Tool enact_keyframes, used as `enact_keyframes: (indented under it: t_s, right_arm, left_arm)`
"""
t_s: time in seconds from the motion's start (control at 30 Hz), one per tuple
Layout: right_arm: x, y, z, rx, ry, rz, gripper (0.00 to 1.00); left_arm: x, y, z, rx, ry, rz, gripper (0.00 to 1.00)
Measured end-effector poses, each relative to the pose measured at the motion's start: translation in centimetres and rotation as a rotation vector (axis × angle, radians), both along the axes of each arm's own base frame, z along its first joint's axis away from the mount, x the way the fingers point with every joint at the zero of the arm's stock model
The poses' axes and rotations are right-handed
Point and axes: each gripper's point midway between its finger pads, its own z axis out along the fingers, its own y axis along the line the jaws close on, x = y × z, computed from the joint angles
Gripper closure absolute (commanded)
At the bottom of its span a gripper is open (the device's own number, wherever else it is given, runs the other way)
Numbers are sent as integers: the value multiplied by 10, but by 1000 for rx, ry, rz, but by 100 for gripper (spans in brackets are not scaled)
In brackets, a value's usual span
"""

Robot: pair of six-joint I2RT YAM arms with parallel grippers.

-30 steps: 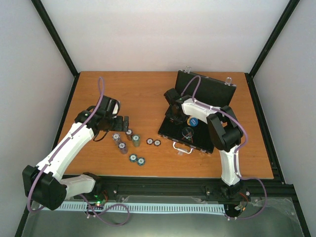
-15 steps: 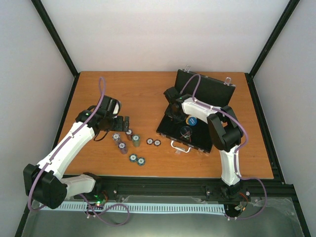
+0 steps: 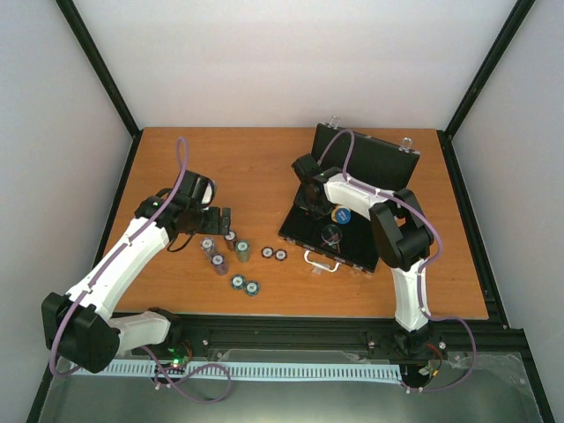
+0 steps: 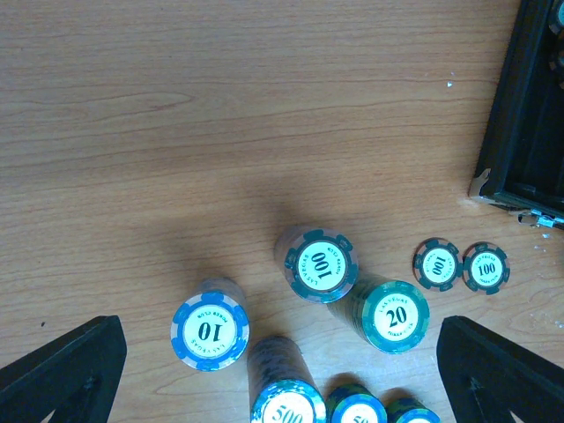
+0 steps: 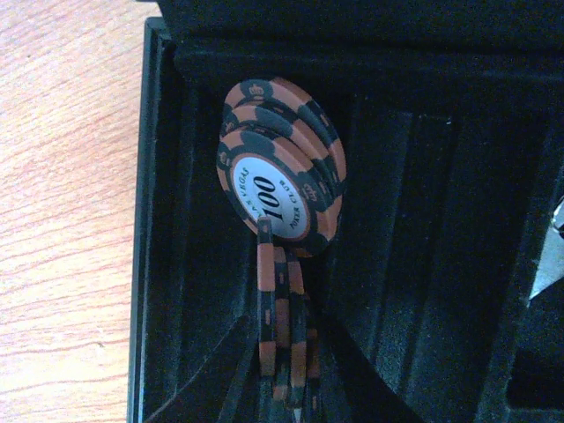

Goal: Pack up texas hold em set

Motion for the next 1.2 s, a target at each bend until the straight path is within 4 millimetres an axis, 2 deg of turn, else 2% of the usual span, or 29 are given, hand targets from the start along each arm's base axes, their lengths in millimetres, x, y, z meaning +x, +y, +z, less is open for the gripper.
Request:
enact_keyframes:
  t_s: [0.23,0.63,1.2]
  right_arm:
    - [5,7,3,-21,-28,129,97]
    - [4,7,0,-91,-52,316,97]
    - [5,3,1,-264,-144,711,97]
  left_arm:
    - [0,0,0,0,0,1,1]
    - [0,0,0,0,0,1,1]
    - [0,0,-1,1,4,2,1]
